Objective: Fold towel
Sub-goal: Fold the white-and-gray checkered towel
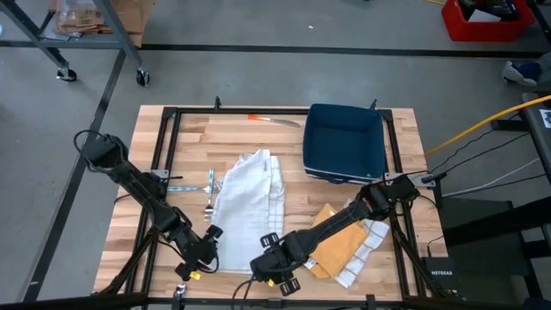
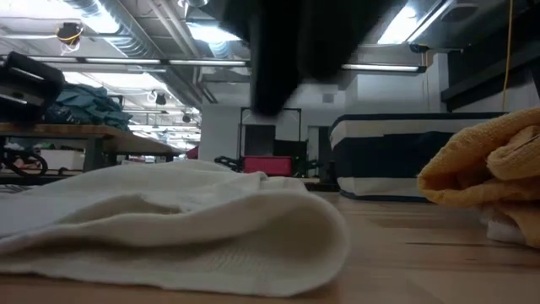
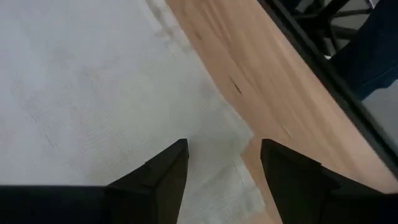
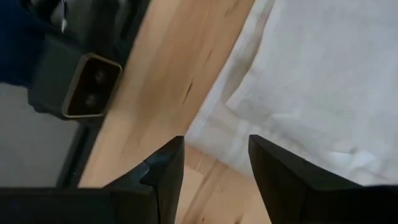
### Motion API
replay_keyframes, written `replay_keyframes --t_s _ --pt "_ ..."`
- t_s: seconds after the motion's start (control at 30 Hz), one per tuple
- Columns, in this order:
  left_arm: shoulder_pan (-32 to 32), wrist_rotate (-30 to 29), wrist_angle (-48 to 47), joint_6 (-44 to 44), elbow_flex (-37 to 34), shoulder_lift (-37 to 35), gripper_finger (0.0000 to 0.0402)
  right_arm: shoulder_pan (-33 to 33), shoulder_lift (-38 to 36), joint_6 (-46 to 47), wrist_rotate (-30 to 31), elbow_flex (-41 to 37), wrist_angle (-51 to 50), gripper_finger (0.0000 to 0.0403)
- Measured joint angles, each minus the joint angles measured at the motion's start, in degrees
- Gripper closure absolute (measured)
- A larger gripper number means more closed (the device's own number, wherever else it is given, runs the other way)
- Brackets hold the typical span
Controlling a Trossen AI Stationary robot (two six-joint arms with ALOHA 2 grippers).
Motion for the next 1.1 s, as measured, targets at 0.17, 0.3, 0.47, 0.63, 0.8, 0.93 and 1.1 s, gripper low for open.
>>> replay_keyframes --t_s 0.17,0.3,0.47,0.63,0.8,0.93,1.1 --pt "-0.2 -0.9 0.6 2.3 0.2 3.6 0.0205 0.6 2.5 -0.1 0.2 0.0 -0.4 0.0219" --pt "-0.1 -1.1 1.4 2.2 0.4 6.5 0.0205 0.6 4.0 -0.2 0.7 0.0 0.4 0.0219" --pt "-0.2 -1.5 4.2 2.2 0.4 8.6 0.0205 0.6 5.7 -0.1 0.8 0.0 1.5 0.0219" --pt "-0.5 -3.1 6.2 1.6 0.4 8.8 0.0222 0.5 6.2 -0.1 0.2 0.1 2.7 0.0227" --pt "-0.7 -4.2 6.2 -0.5 0.3 8.8 0.0287 0.5 6.2 0.0 0.3 0.1 3.0 0.0287" --pt "-1.1 -4.4 6.6 -3.1 0.3 8.9 0.0355 0.5 6.2 0.4 -1.7 0.1 2.9 0.0367" --pt "-1.1 -4.2 6.6 -7.2 0.3 8.9 0.0391 0.5 6.3 1.4 -3.5 0.1 2.9 0.0381"
